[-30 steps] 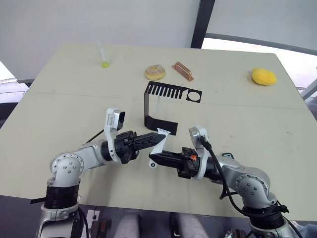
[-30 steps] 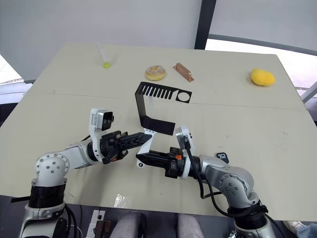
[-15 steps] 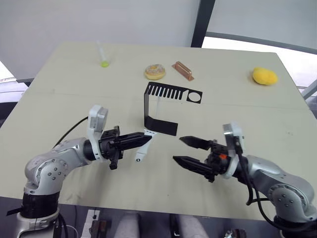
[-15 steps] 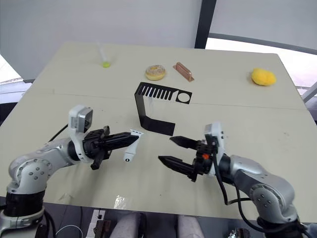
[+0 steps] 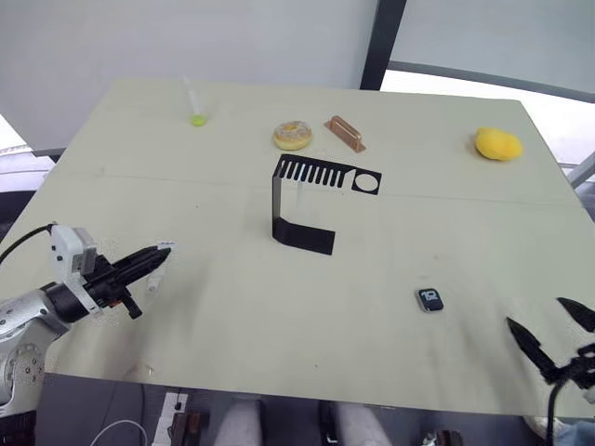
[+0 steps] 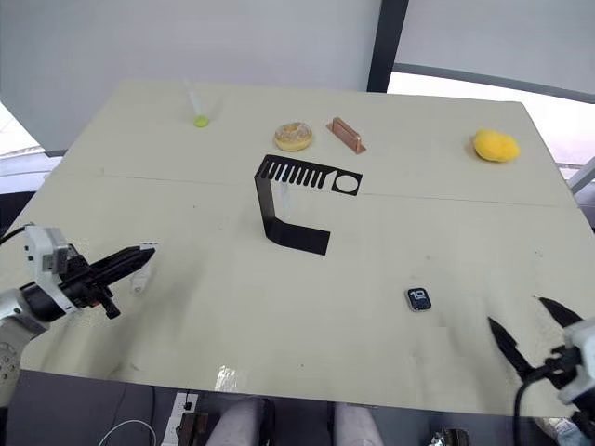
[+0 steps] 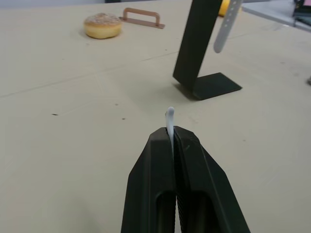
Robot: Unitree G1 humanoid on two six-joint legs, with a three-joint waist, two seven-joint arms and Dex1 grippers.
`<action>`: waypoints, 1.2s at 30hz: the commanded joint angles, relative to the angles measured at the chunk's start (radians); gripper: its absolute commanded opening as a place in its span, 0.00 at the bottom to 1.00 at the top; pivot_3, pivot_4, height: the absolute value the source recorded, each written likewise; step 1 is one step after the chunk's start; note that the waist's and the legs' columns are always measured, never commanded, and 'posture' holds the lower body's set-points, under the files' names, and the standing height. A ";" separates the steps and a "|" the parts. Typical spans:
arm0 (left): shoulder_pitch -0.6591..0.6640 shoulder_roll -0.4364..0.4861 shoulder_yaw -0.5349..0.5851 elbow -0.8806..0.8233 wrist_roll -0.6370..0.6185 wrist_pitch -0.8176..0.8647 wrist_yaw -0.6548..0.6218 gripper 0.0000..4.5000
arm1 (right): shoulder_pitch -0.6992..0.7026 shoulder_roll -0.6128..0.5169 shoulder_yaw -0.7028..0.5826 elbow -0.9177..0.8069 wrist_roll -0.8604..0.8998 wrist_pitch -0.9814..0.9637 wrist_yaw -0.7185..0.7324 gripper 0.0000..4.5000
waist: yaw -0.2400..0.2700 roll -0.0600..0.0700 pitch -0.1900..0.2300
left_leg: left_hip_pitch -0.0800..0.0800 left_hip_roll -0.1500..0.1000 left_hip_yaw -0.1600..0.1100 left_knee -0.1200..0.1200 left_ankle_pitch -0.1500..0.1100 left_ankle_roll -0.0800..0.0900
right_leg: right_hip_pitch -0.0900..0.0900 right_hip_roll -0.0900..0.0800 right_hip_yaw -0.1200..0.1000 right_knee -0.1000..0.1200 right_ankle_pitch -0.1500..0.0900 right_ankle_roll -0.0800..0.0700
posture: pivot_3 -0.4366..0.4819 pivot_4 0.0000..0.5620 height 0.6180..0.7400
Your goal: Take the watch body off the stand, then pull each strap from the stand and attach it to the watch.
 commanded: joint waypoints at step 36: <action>-0.478 0.030 -0.689 -0.237 0.062 0.085 -0.412 0.00 | -0.126 0.181 0.524 -0.435 -0.155 0.448 -0.446 0.99 | -0.003 0.001 0.000 | -0.001 0.001 0.000 0.005 0.004 -0.003 | -0.003 0.005 0.001 0.011 -0.001 0.000 | 0.48 0.27 1.00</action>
